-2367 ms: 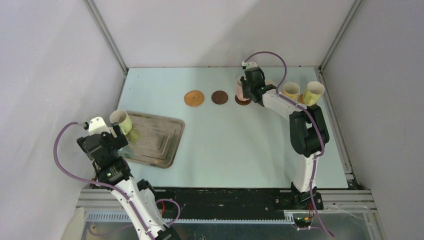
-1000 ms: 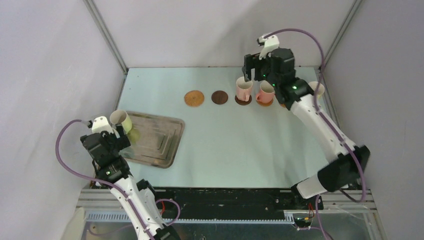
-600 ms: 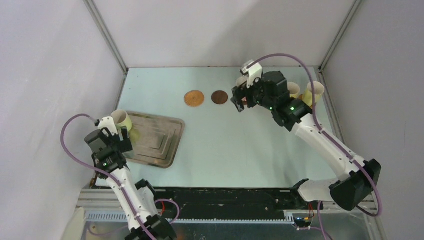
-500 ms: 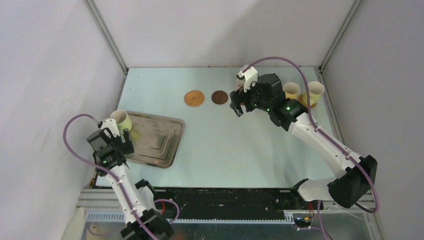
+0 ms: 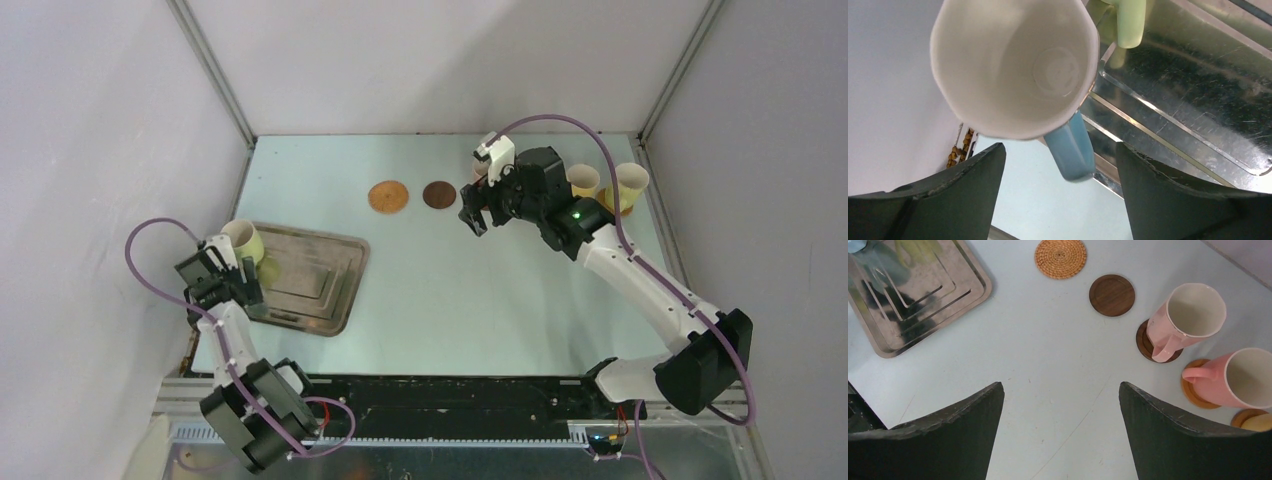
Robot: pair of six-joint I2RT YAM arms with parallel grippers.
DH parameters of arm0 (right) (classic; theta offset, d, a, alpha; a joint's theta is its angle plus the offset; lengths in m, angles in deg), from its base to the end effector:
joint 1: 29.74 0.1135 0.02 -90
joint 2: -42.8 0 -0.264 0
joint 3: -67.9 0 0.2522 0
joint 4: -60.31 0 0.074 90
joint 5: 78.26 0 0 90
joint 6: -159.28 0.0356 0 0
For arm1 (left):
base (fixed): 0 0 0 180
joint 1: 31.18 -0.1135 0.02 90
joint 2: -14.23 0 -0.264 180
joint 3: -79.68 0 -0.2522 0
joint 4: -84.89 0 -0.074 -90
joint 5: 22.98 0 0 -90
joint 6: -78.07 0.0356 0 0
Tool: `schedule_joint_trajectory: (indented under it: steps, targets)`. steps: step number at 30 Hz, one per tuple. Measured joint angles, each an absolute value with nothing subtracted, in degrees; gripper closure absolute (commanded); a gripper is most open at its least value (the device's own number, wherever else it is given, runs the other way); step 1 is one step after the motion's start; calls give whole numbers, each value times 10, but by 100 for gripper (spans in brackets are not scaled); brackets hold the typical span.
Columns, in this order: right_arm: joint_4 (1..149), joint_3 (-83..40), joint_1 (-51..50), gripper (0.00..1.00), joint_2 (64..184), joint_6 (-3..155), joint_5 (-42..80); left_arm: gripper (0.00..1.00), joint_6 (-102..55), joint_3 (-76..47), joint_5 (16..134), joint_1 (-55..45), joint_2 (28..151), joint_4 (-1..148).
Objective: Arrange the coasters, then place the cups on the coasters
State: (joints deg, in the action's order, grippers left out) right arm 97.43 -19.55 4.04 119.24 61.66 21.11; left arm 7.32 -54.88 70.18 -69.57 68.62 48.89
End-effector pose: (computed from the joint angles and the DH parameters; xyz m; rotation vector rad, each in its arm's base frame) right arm 0.2492 0.1736 0.3703 -0.8215 1.8780 0.4523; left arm 0.1524 0.1183 0.2115 -0.3711 2.3656 0.4208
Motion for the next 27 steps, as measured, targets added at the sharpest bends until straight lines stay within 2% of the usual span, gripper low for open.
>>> schedule_joint_trajectory:
  steps: [5,13,15,17,21,27]
  targets:
    - [974,-194,39,11,1193,617,214,35,63,-548,700,-696,732,517]
    - [974,-188,38,11,1200,617,216,80,55,-549,687,-696,737,542]
    - [974,-188,38,11,1203,617,216,97,57,-551,685,-696,726,544]
    - [974,-188,38,11,1203,617,215,100,57,-558,685,-695,708,541]
    - [974,-188,38,11,1203,616,215,100,60,-570,672,-696,665,513]
    - [973,-188,38,9,1203,617,215,100,67,-548,678,-696,536,421]
